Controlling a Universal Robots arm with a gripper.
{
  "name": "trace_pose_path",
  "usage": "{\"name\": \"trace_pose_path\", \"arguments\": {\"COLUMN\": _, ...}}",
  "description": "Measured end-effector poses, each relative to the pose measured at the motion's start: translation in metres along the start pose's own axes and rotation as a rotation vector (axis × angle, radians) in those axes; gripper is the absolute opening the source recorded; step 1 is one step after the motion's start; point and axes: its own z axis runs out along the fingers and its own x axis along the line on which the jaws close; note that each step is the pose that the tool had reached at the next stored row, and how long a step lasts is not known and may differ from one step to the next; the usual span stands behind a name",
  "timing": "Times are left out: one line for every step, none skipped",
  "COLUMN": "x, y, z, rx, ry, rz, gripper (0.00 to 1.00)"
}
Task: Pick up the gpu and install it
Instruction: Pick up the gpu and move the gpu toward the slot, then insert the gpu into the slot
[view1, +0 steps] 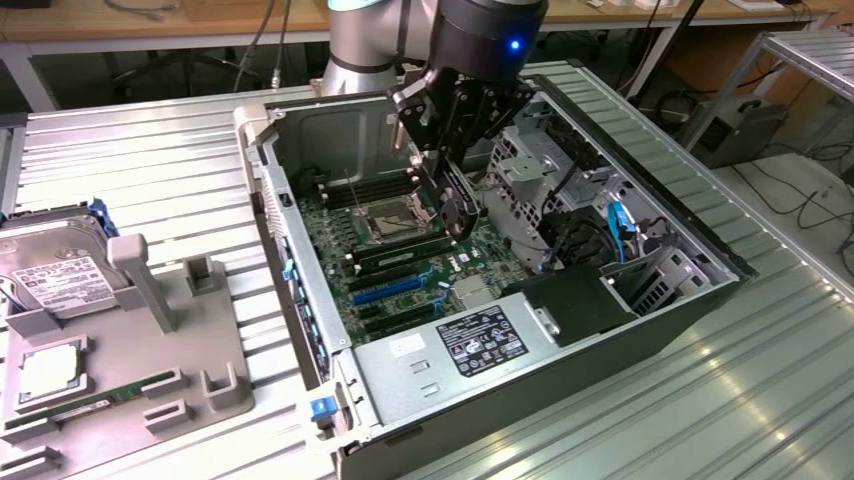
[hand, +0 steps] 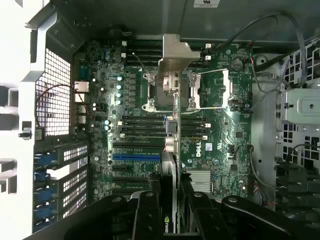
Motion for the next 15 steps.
{"name": "trace_pose_path", "arguments": {"x": 0.0, "y": 0.0, "z": 0.0, "rx": 0.0, "ry": 0.0, "rz": 0.0, "gripper": 0.26}}
{"name": "trace_pose_path", "arguments": {"x": 0.0, "y": 0.0, "z": 0.0, "rx": 0.0, "ry": 0.0, "rz": 0.0, "gripper": 0.26}}
{"name": "trace_pose_path", "arguments": {"x": 0.0, "y": 0.0, "z": 0.0, "rx": 0.0, "ry": 0.0, "rz": 0.0, "gripper": 0.26}}
{"name": "trace_pose_path", "arguments": {"x": 0.0, "y": 0.0, "z": 0.0, "rx": 0.0, "ry": 0.0, "rz": 0.0, "gripper": 0.26}}
{"name": "trace_pose_path", "arguments": {"x": 0.0, "y": 0.0, "z": 0.0, "rx": 0.0, "ry": 0.0, "rz": 0.0, "gripper": 0.26}}
{"name": "trace_pose_path", "arguments": {"x": 0.0, "y": 0.0, "z": 0.0, "rx": 0.0, "ry": 0.0, "rz": 0.0, "gripper": 0.26}}
{"name": "trace_pose_path", "arguments": {"x": 0.0, "y": 0.0, "z": 0.0, "rx": 0.0, "ry": 0.0, "rz": 0.0, "gripper": 0.26}}
{"name": "trace_pose_path", "arguments": {"x": 0.0, "y": 0.0, "z": 0.0, "rx": -0.0001, "ry": -0.0001, "rz": 0.0, "gripper": 0.26}}
{"name": "trace_pose_path", "arguments": {"x": 0.0, "y": 0.0, "z": 0.0, "rx": 0.0, "ry": 0.0, "rz": 0.0, "gripper": 0.26}}
{"name": "trace_pose_path", "arguments": {"x": 0.0, "y": 0.0, "z": 0.0, "rx": 0.0, "ry": 0.0, "rz": 0.0, "gripper": 0.26}}
{"name": "trace_pose_path", "arguments": {"x": 0.0, "y": 0.0, "z": 0.0, "rx": 0.0, "ry": 0.0, "rz": 0.0, "gripper": 0.26}}
{"name": "trace_pose_path", "arguments": {"x": 0.0, "y": 0.0, "z": 0.0, "rx": 0.0, "ry": -0.0001, "rz": 0.0, "gripper": 0.26}}
{"name": "trace_pose_path", "arguments": {"x": 0.0, "y": 0.0, "z": 0.0, "rx": 0.0, "ry": -0.0001, "rz": 0.0, "gripper": 0.26}}
{"name": "trace_pose_path", "arguments": {"x": -0.0001, "y": 0.0, "z": 0.0, "rx": 0.0, "ry": 0.0002, "rz": -0.003, "gripper": 0.26}}
{"name": "trace_pose_path", "arguments": {"x": -0.0002, "y": 0.0, "z": 0.0, "rx": -0.0004, "ry": 0.0016, "rz": -0.021, "gripper": 0.26}}
